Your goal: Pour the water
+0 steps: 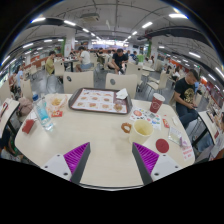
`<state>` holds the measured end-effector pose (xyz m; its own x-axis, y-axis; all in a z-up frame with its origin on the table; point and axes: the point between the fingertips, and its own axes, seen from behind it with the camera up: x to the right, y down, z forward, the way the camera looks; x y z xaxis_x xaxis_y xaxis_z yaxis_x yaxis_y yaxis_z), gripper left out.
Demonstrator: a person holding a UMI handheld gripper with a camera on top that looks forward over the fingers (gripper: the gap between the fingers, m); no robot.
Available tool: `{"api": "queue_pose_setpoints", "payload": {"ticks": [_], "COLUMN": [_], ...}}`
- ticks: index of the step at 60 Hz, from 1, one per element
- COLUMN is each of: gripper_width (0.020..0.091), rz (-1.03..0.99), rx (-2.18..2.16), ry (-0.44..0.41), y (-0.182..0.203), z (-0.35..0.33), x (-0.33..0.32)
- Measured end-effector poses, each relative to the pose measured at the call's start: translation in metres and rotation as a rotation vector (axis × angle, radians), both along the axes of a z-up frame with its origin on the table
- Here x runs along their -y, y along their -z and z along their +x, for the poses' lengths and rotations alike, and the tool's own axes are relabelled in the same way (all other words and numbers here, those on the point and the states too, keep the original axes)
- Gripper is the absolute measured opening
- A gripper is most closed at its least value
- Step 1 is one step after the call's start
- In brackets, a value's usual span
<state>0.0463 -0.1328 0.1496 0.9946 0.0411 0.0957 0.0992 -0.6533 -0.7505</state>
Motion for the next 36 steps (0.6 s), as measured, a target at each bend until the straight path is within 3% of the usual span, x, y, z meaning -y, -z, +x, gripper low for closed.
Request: {"api": "queue_pose_setpoints", "payload": {"ticks": [16, 36], "gripper_width": [0.0853, 0.0851], "rz": [-0.035, 0.042], "rx": [0.011, -0.111], "ry": [-0.007, -0.142], "y": [0.024, 0.036], "z": [-0.059, -0.252], "x": [0.011, -0.021]}}
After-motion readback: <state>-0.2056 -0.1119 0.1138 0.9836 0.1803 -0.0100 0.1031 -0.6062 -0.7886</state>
